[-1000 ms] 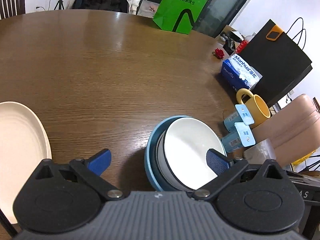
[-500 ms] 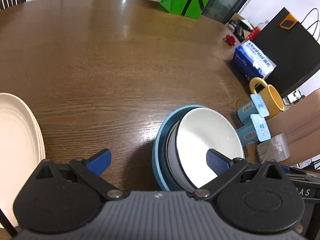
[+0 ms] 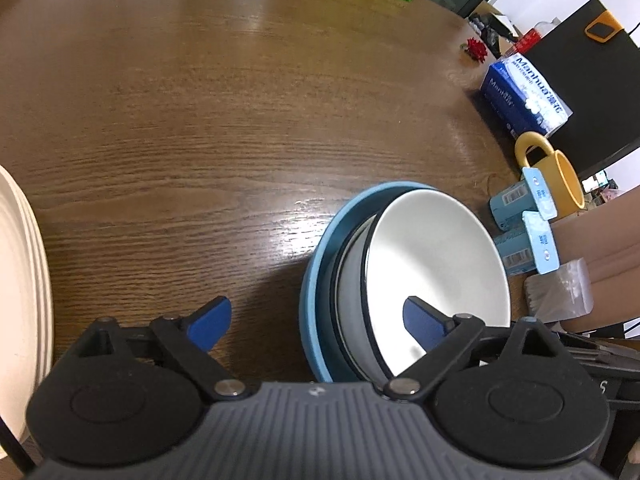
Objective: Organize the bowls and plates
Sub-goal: 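Close the left tool on the blue bowl rim while the right tool closes on it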
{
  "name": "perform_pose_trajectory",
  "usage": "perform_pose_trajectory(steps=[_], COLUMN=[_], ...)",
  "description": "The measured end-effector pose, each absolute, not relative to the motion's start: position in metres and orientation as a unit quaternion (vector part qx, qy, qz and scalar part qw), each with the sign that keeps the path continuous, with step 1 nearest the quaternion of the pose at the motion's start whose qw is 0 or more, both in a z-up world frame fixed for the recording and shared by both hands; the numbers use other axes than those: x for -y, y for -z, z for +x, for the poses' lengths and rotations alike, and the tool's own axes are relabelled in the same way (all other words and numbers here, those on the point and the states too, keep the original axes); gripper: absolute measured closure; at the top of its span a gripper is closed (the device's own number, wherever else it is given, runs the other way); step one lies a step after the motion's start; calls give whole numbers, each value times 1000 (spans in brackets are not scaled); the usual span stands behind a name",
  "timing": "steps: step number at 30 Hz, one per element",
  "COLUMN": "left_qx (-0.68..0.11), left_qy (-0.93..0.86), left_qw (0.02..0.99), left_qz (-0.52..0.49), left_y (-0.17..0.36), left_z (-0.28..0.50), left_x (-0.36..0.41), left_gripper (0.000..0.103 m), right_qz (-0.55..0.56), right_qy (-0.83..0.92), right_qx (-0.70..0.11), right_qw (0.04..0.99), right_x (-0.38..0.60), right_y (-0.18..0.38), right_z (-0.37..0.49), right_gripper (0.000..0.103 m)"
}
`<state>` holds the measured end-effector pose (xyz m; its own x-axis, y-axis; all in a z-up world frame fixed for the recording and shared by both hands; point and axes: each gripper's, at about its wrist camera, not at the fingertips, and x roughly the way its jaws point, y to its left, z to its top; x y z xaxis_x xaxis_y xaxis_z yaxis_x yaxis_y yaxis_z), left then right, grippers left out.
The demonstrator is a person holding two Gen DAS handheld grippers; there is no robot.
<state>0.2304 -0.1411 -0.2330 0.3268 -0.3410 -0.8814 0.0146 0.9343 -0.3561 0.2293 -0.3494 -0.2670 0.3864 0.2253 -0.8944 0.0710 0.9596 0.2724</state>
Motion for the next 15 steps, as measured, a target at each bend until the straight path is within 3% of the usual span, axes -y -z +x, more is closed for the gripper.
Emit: perform_pose_trajectory(steps=[3,9,15], left_qx=[-574,-581,-578], left_qy=[105,104,115], left_qw=[799,790,788], left_qz=[-146,-164,-179], left_y=[237,246,246], left_z=[231,237,239], left_x=[141,141,140], left_gripper=[15,32,40], right_qz=[141,155,170], right_qy=[-54,-69,-86], right_qx=[-557,-575,-571], right_qw=[816,801,798], right_x=[350,350,347], right_y=[274,291,299], right_z=[236,247,254], right_gripper=[7,26,35])
